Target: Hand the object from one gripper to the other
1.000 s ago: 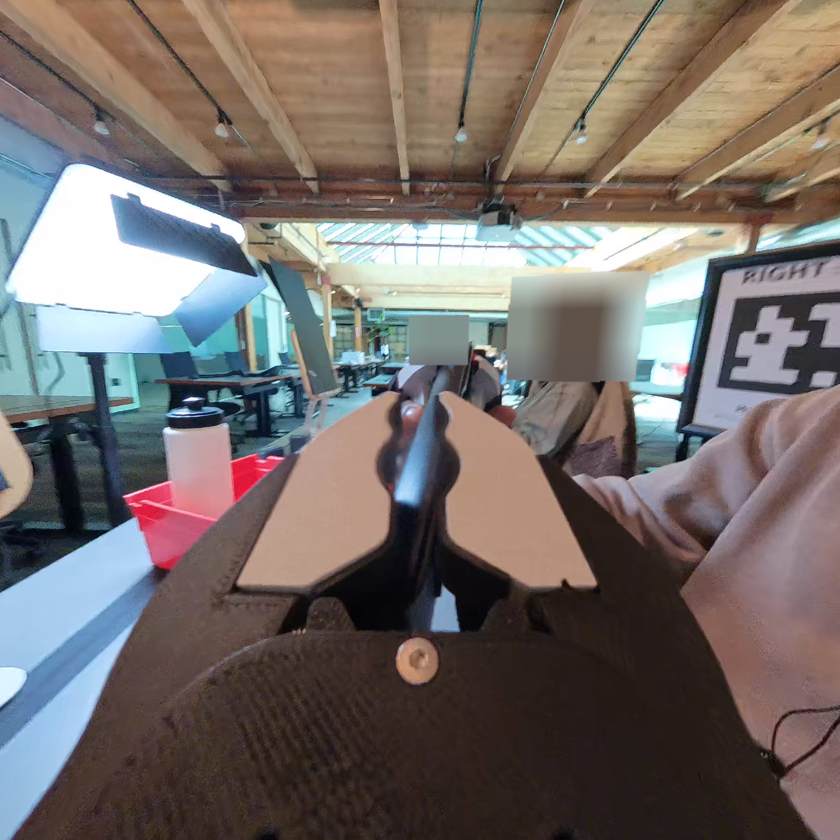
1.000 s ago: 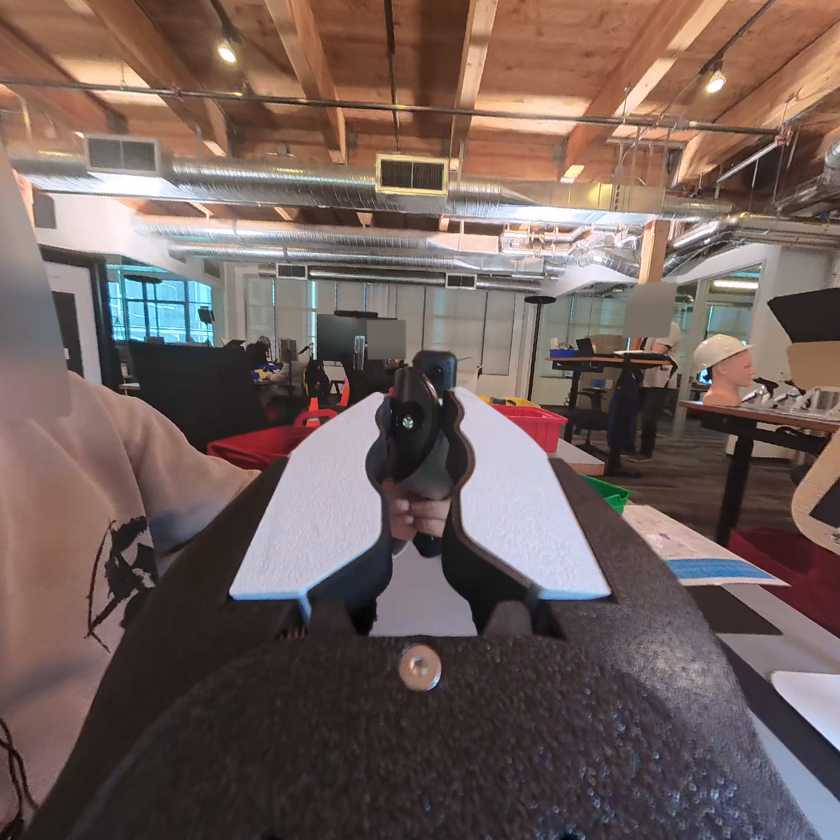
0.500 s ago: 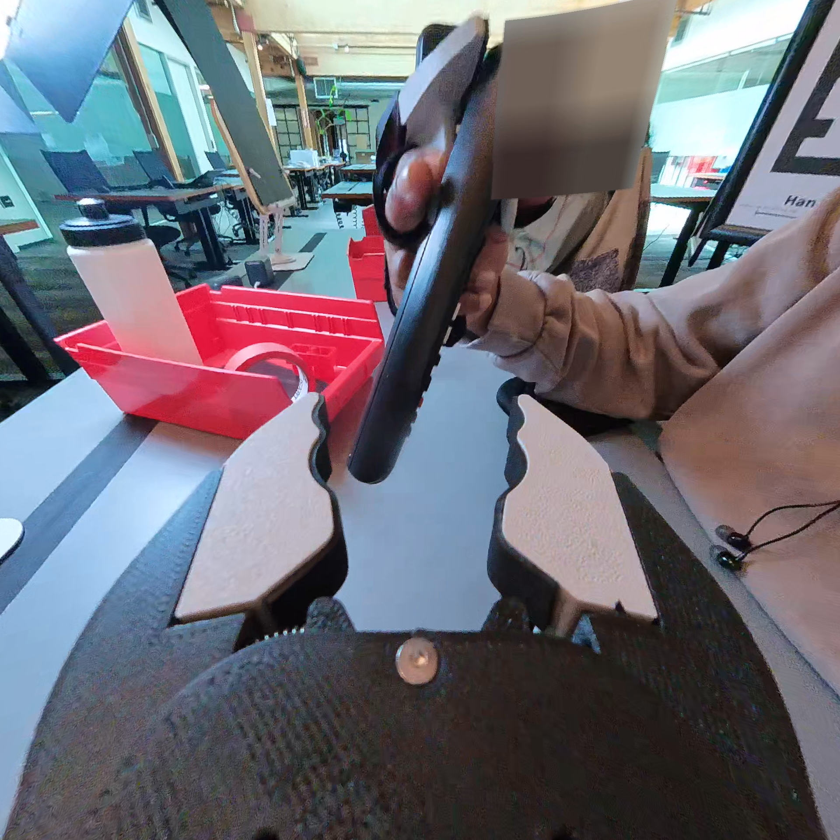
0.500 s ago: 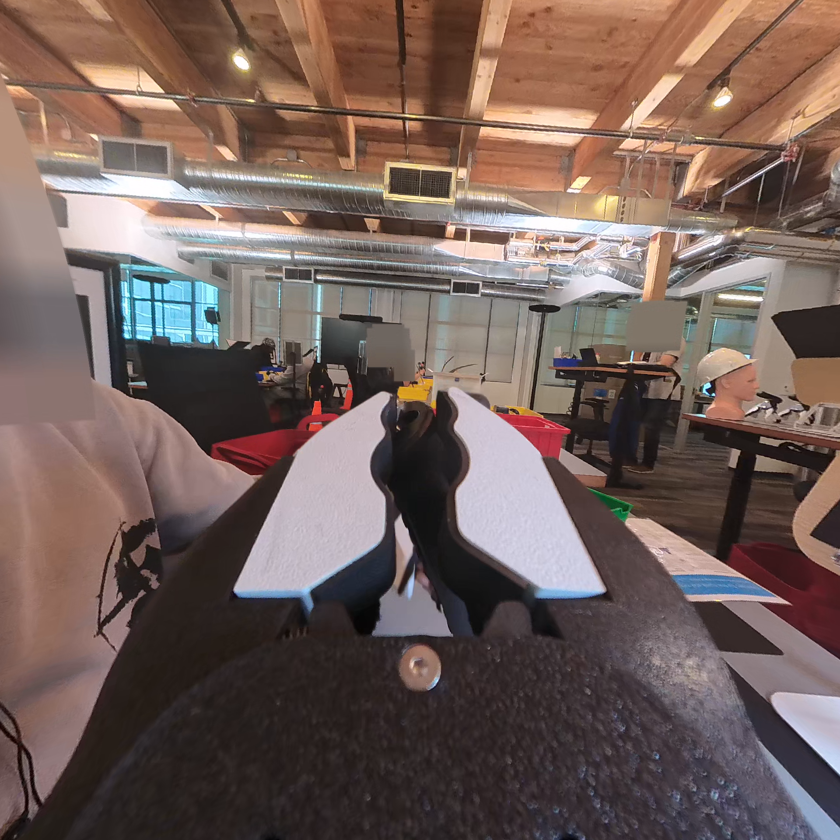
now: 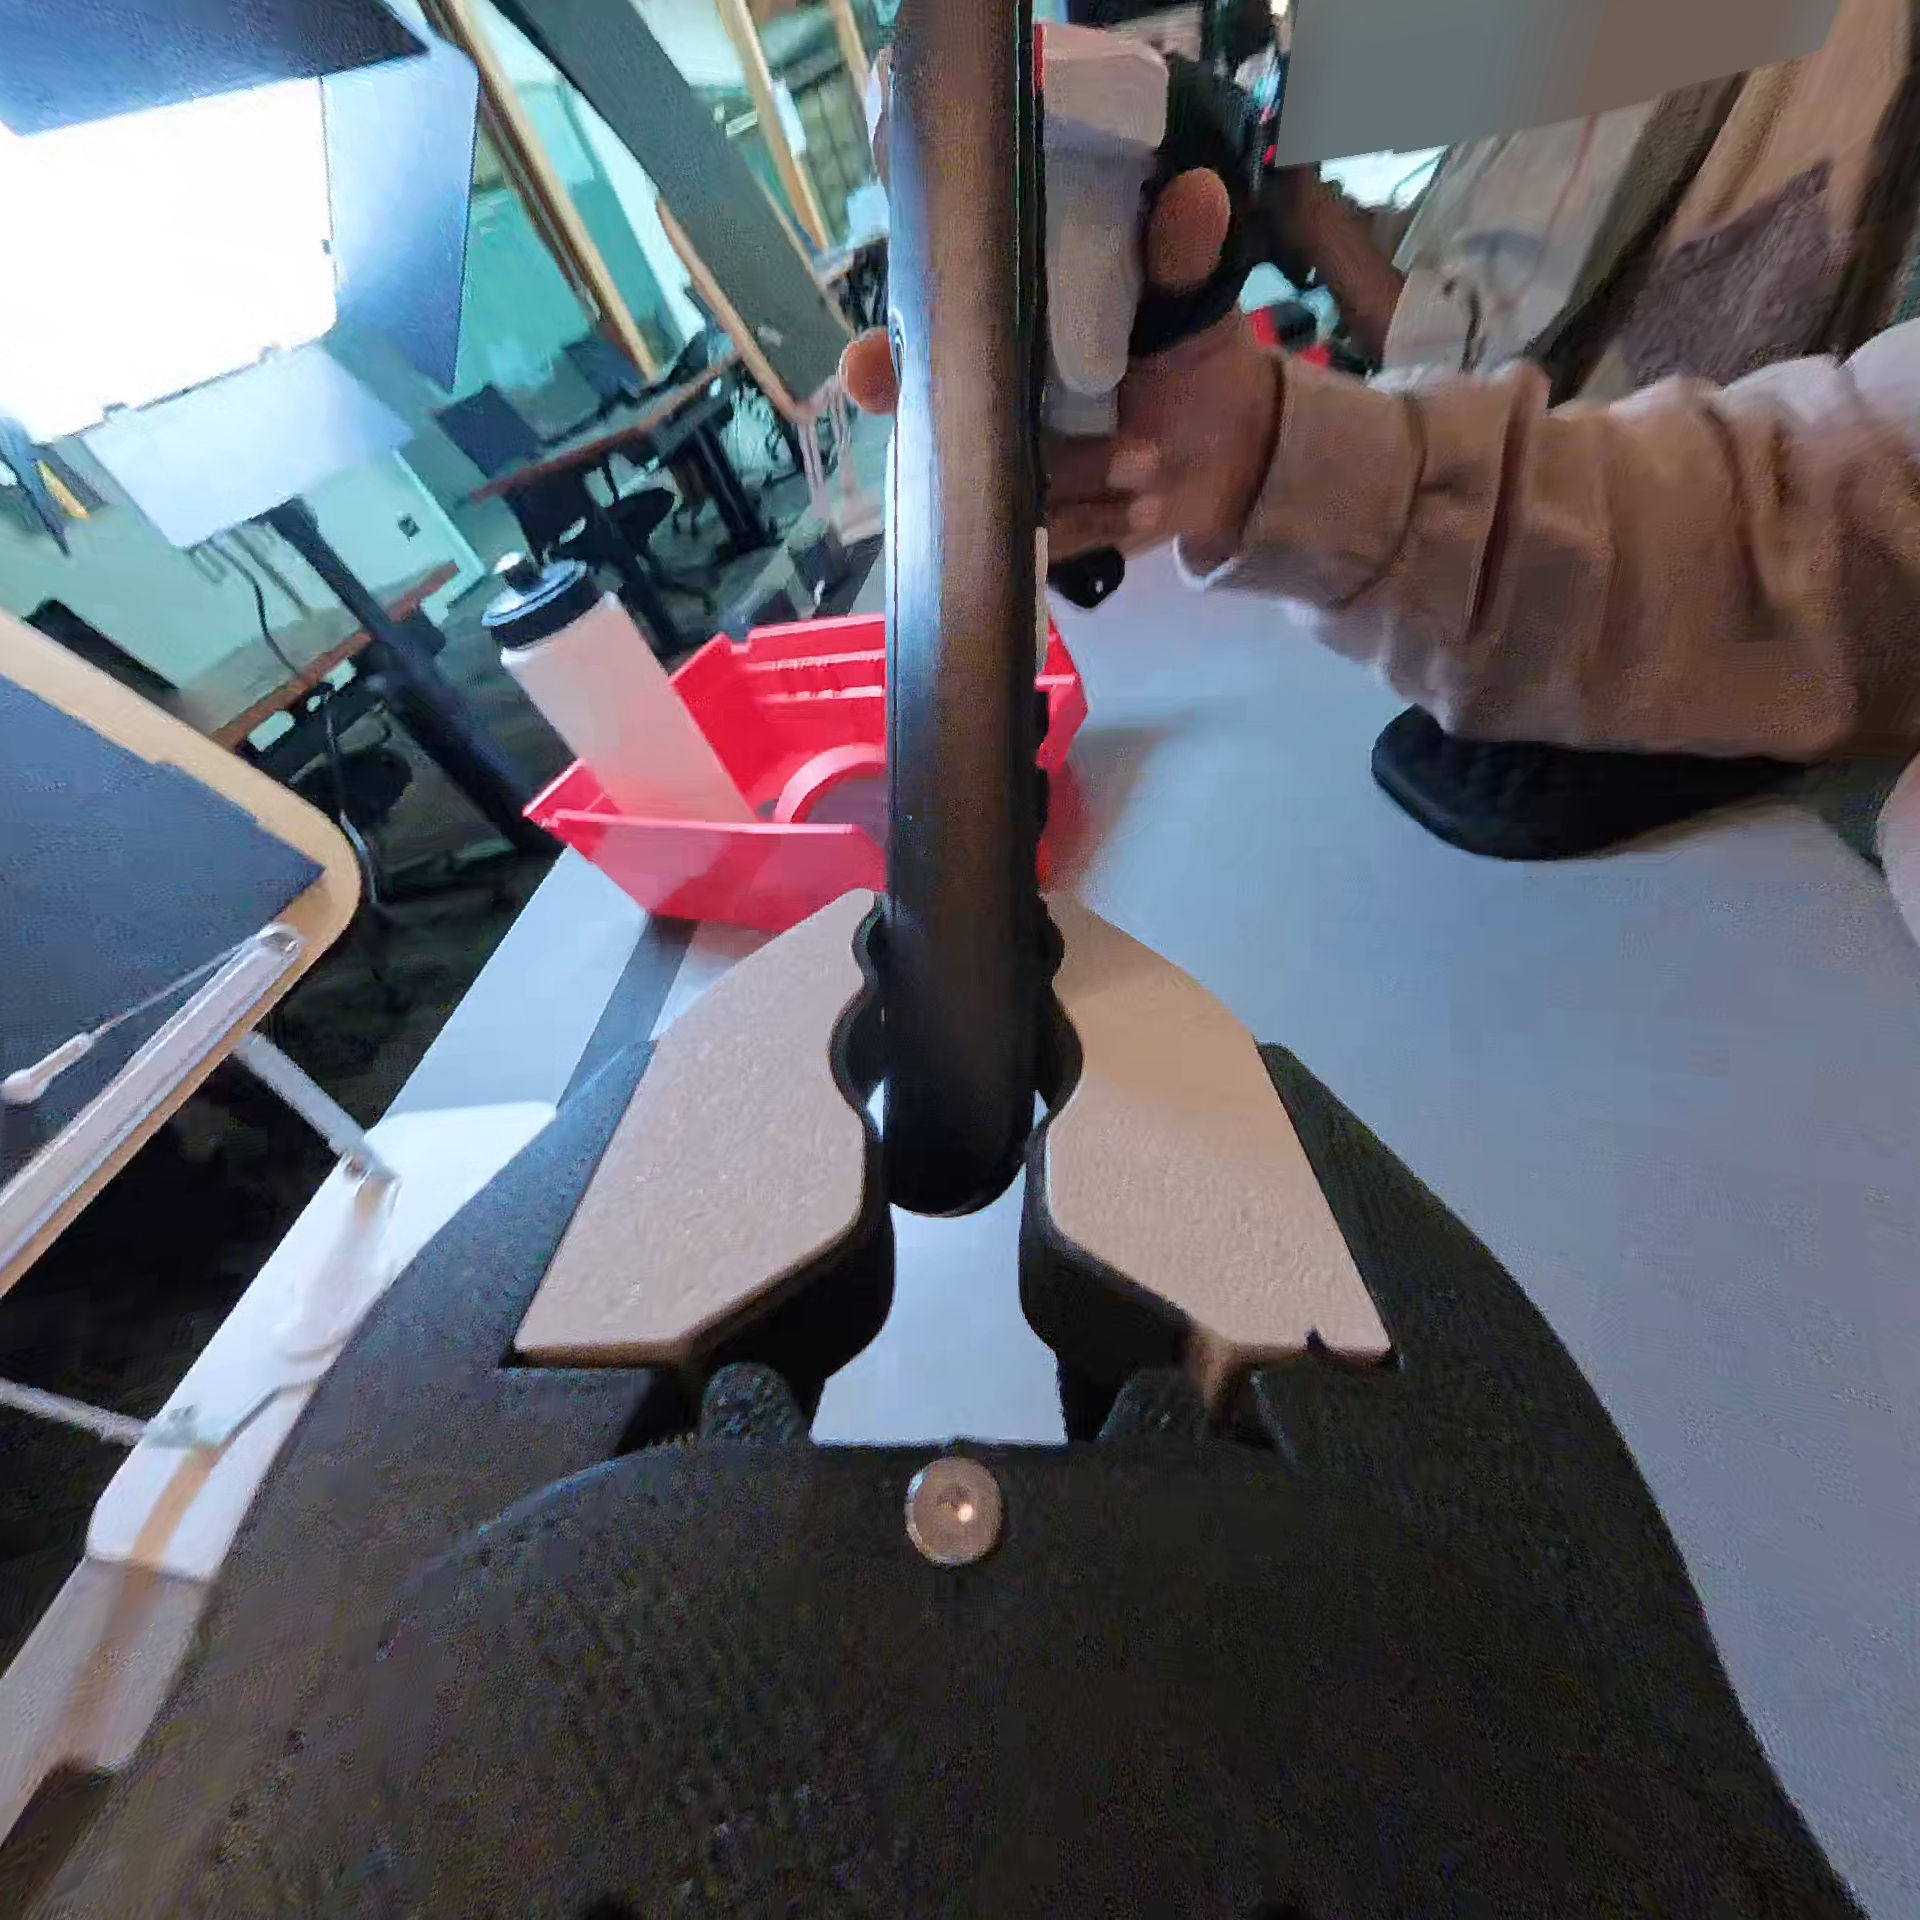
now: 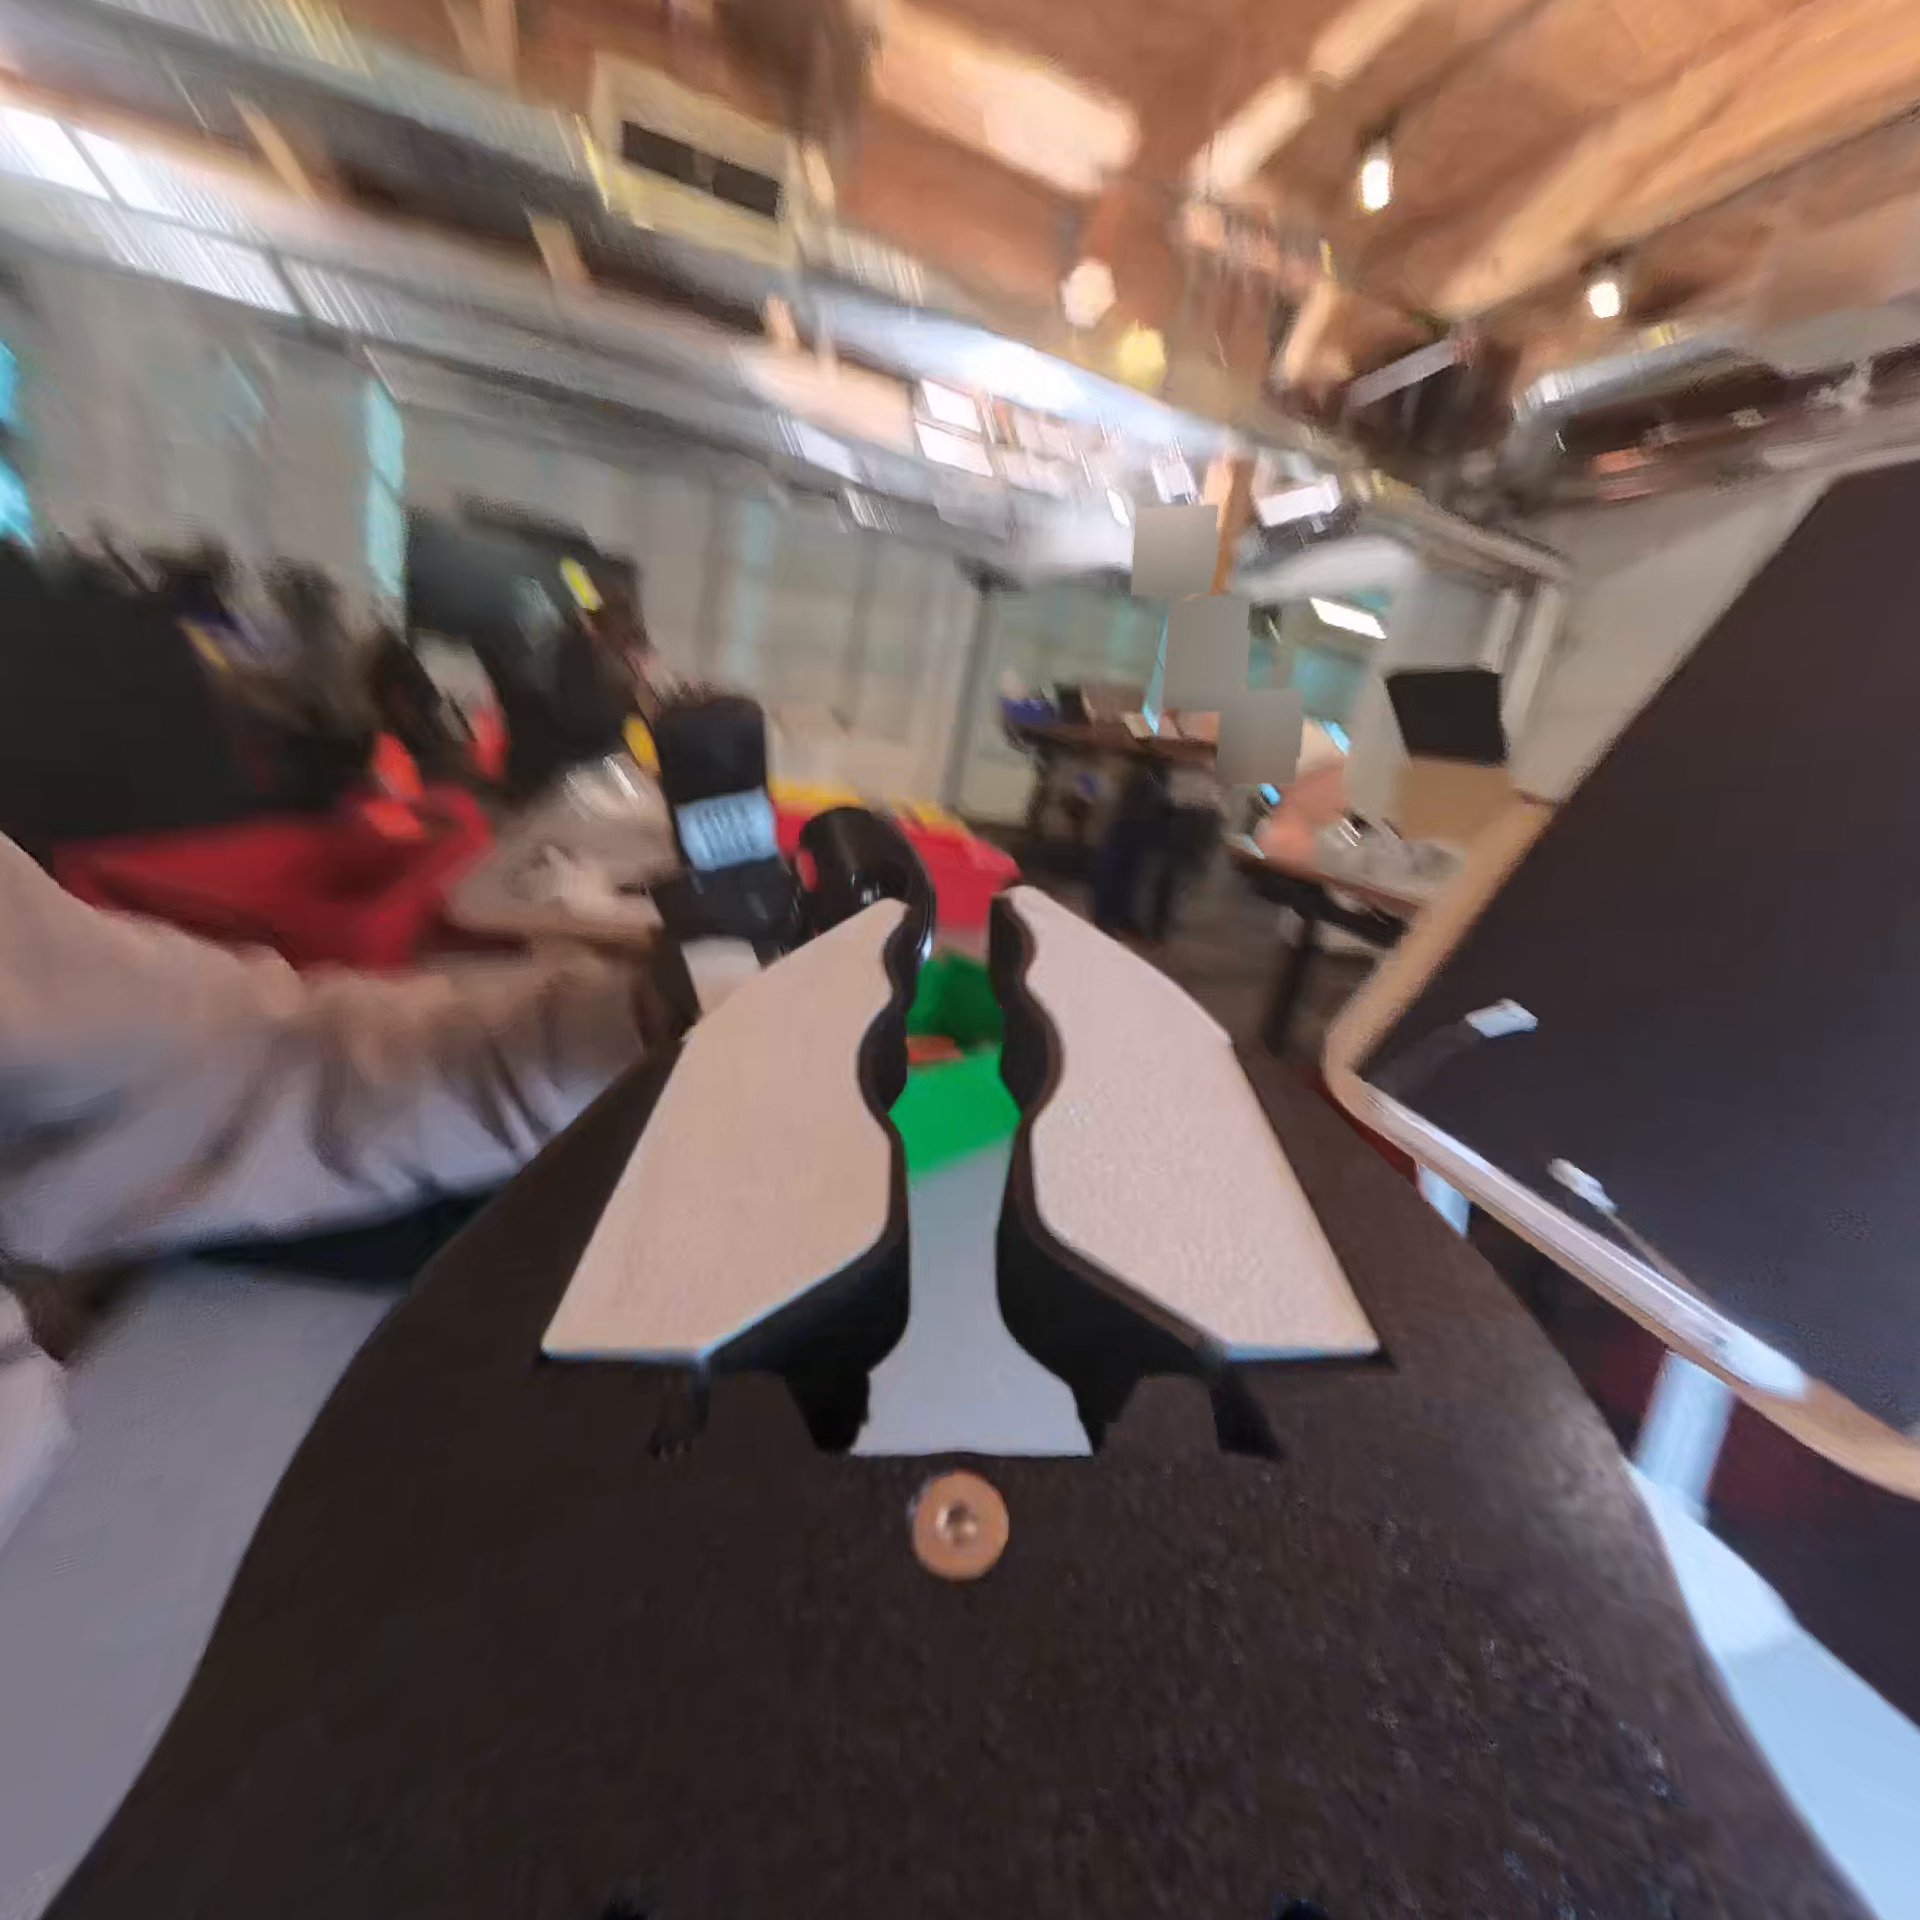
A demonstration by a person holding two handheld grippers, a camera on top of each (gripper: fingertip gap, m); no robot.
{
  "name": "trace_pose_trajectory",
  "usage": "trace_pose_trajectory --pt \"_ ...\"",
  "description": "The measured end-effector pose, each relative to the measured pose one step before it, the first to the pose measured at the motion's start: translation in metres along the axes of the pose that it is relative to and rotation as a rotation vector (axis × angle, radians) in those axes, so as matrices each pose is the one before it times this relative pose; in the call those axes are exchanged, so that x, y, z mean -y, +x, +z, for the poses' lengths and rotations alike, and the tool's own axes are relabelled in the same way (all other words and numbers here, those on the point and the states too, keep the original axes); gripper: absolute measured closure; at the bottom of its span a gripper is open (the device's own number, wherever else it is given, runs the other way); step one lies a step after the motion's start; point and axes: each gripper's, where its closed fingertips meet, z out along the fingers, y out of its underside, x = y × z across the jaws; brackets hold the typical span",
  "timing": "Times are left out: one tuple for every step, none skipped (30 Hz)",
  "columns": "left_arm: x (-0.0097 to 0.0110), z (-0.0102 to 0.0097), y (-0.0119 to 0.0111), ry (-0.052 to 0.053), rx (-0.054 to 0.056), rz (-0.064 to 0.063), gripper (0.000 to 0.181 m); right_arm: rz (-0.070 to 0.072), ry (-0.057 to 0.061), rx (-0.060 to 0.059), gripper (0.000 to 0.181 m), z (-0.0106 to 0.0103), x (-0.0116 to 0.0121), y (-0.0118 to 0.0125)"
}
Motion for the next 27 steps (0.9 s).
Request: trace_pose_trajectory --pt "-0.00775 -0.00761 -0.00872 -0.0803 0.0467 0.0225 0.157 -0.0713 -0.1177 -0.0371 0.158 -0.00416 -0.0109 0.00581" --pt "-0.00942 -0.00557 -0.01088 -0.086 0.0731 0.0471 0.157 -0.0599 -0.1003 -0.0286 0.149 -0.00241 -0.00842 0.00291" --pt "-0.01056 -0.00359 -0.01054 -0.0912 0.0774 0.0605 0.157 -0.0543 -0.0719 -0.02 0.145 -0.00083 -0.00458 -0.00039" --pt "-0.01011 -0.00119 -0.00913 -0.0872 0.075 0.0628 0.157 -0.0533 -0.0571 -0.0149 0.144 0.00088 -0.00254 -0.00264" --pt "-0.00823 0.00071 -0.00757 -0.0727 0.0723 0.0597 0.157 -0.0479 -0.053 -0.0116 0.14 0.00334 -0.00283 -0.00399" --pt "-0.00517 0.00247 -0.00539 -0.0526 0.0645 0.0523 0.157 -0.0383 -0.0579 -0.0092 0.136 0.00593 -0.00483 -0.00461" --pt "-0.00152 0.00374 -0.00396 -0.0297 0.0651 0.045 0.157 -0.0191 -0.0747 -0.0055 0.132 0.0082 -0.00849 -0.00459" --pt "0.00069 0.00376 -0.00477 -0.0117 0.0776 0.0375 0.157 0.0274 -0.0733 -0.0017 0.127 0.01011 -0.00958 -0.00333" --pt "0.0014 0.00287 -0.00558 -0.0042 0.0871 0.0319 0.158 0.0874 -0.0431 0.009 0.123 0.01105 -0.00723 -0.00201" --pt "0.0018 0.00162 -0.00676 0.0001 0.0969 0.0314 0.158 0.1384 0.0052 0.0253 0.119 0.01154 -0.00262 -0.00127" --pt "0.00218 0.00025 -0.00724 0.0025 0.0995 0.0276 0.158 0.1491 0.046 0.048 0.115 0.01105 0.00042 -0.00234" --pt "0.00213 -0.00083 -0.00749 0.0013 0.0974 0.0253 0.158 0.1342 0.0551 0.0514 0.111 0.01054 -0.00035 -0.00215" --pt "0.00201 -0.00117 -0.0069 -0.0022 0.0878 0.0191 0.157 0.1081 0.0491 0.0504 0.105 0.01008 -0.00143 -0.00277" --pt "0.00314 -0.0013 -0.00327 0.0023 0.0581 0.0156 0.156 0.097 0.0602 0.0534 0.1 0.00849 0.00075 -0.00458" --pt "0.00505 -0.00163 0.00038 0.0117 0.0305 0.0221 0.156 0.1031 0.0779 0.0302 0.101 0.00651 0.00315 -0.00202" --pt "0.00605 -0.00168 0.00188 0.0145 0.0215 0.0285 0.157 0.1013 0.0862 0.0292 0.102 0.00443 0.00408 -0.00211" --pt "0.00671 -0.00144 0.0043 0.0147 0.0079 0.0292 0.156 0.0927 0.0684 0.0322 0.104 0.00266 0.00251 -0.00317" --pt "0.00793 -0.00157 0.00678 0.0217 -0.0044 0.0297 0.157 0.0663 0.0369 0.0172 0.105 0.00167 0.0 -0.00193" --pt "0.00889 -0.00176 0.00773 0.028 -0.0051 0.0304 0.156 0.0355 0.0192 0.0055 0.109 0.00064 -0.00074 -0.00104" --pt "0.00838 -0.00231 0.00708 0.0252 -0.0019 0.023 0.157 0.0176 0.007 -0.0266 0.117 -0.00088 -0.00096 0.00315" --pt "0.00653 -0.00157 0.0038 0.0186 0.005 0.0084 0.157 -0.0054 0.0096 -0.0654 0.142 -0.0036 0.00139 0.01003" --pt "0.00438 -0.00033 0.00323 0.0191 -0.0182 -0.0129 0.156 -0.0208 -0.001 -0.0028 0.145 -0.00238 0.00195 0.00255" --pt "-0.00016 0.00107 0.0024 0.0009 -0.0344 -0.0379 0.154 -0.001 -0.025 0.0131 0.146 -0.0009 0.0008 -0.00009" --pt "-0.00314 0.00189 0.00288 -0.0064 -0.0518 -0.0538 0.15 -0.0255 -0.0028 0.0004 0.147 -0.00219 0.00456 0.00005" --pt "-0.00569 0.0022 0.00421 -0.0122 -0.0696 -0.0675 0.144 -0.0711 0.0201 -0.002 0.147 -0.00416 0.00873 -0.00135" --pt "-0.00715 0.00223 0.00346 -0.0119 -0.0707 -0.0831 0.134 -0.0912 0.0071 -0.006 0.147 -0.00471 0.00882 -0.00109" --pt "-0.00959 0.00262 0.00245 -0.0262 -0.0745 -0.1169 0.132 -0.0901 -0.012 -0.0079 0.147 -0.00483 0.0072 -0.00071"
